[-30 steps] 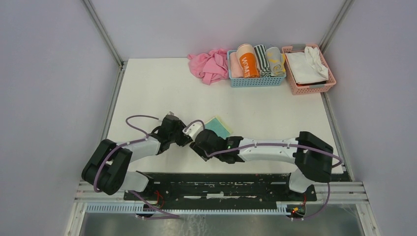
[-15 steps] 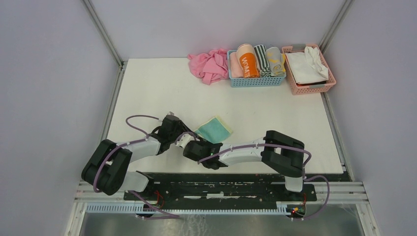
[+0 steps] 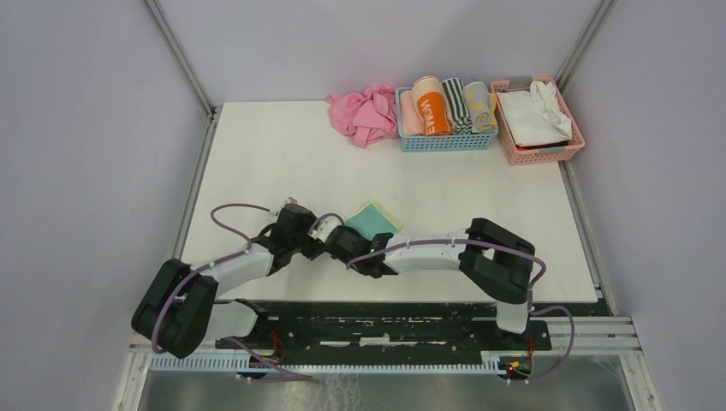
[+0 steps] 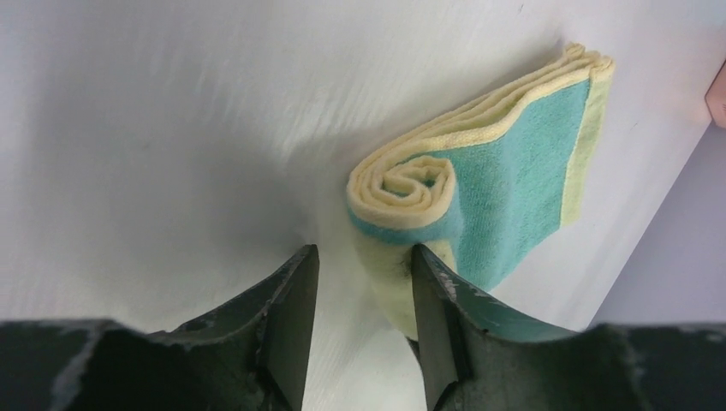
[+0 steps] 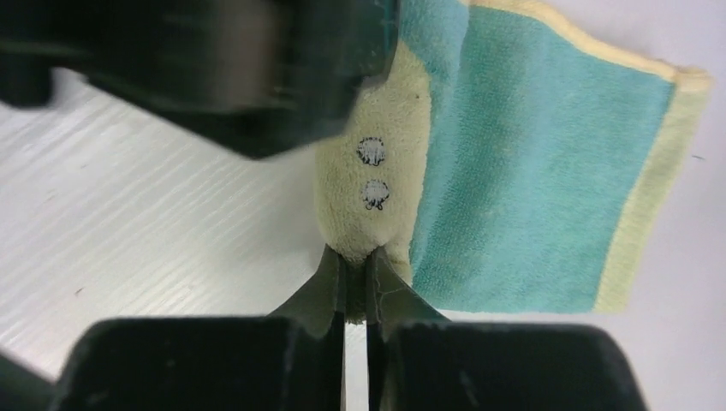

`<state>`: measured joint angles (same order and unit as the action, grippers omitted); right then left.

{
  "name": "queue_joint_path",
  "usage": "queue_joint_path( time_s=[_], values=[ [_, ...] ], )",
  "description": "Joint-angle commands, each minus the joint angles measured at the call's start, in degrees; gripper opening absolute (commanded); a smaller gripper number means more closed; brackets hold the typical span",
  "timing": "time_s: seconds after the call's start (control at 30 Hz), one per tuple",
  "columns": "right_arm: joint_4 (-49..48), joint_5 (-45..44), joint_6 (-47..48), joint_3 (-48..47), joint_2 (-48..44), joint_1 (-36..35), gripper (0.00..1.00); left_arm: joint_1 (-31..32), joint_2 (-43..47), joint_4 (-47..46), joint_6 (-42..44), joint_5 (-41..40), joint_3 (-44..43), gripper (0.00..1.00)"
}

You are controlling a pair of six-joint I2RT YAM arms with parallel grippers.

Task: Roll the towels
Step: Roll the towel at the center of the board.

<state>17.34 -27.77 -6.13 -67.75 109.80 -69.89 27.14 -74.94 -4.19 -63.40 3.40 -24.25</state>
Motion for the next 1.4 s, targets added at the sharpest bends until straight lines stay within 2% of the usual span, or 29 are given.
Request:
queue_joint_path(
  time_s=[0.0, 0.13, 0.3, 0.4, 0.53, 0.63, 0.73, 0.9, 1.1, 1.27, 1.37],
  values=[
    [-3.8, 26.7, -5.2, 5.4, -5.1, 4.7, 0.02, 0.2, 9.6, 8.9, 1.0, -5.6, 2.7, 0.56],
    [-14.0, 47.8, -14.9, 11.0, -9.0, 11.6, 0.00, 0.1, 19.9, 14.0, 0.6, -6.9, 3.1, 0.65],
    [-33.5, 66.4, -31.5, 17.5, -8.7, 18.4, 0.00, 0.2, 28.0, 19.8, 1.3, -6.3, 2.1, 0.71],
    [-47.3, 71.2, -43.1, 21.7, -5.9, 21.5, 0.00, 0.1, 29.4, 19.7, 0.9, -3.7, 2.7, 0.72],
    [-66.1, 73.4, -55.8, 27.5, -0.2, 25.2, 0.00, 0.2, 27.2, 15.1, 0.7, -0.1, 4.3, 0.72],
    [-74.5, 73.4, -61.2, 30.9, 3.7, 27.1, 0.00, 0.1, 23.4, 11.9, 1.4, 2.0, 3.9, 0.71],
    [-78.1, 72.9, -64.0, 33.2, 6.3, 28.7, 0.00, 0.1, 19.1, 9.3, 2.4, 3.6, 3.2, 0.70],
    [-73.4, 71.4, -62.6, 35.6, 6.6, 29.4, 0.00, 0.2, 13.0, 5.7, 3.2, 4.7, 2.3, 0.64],
    [-58.6, 68.6, -54.9, 34.8, 2.6, 29.4, 0.04, 0.5, 5.9, 1.8, 3.8, 4.9, 1.2, 0.60],
    [-44.1, 65.4, -46.5, 31.6, -4.2, 29.3, 0.16, 0.8, 2.4, 1.2, 3.6, 4.6, 1.3, 0.59],
    [-31.1, 62.2, -38.9, 28.7, -11.5, 28.9, 0.26, 0.9, 1.9, 1.3, 3.2, 3.6, 1.9, 0.59]
  ],
)
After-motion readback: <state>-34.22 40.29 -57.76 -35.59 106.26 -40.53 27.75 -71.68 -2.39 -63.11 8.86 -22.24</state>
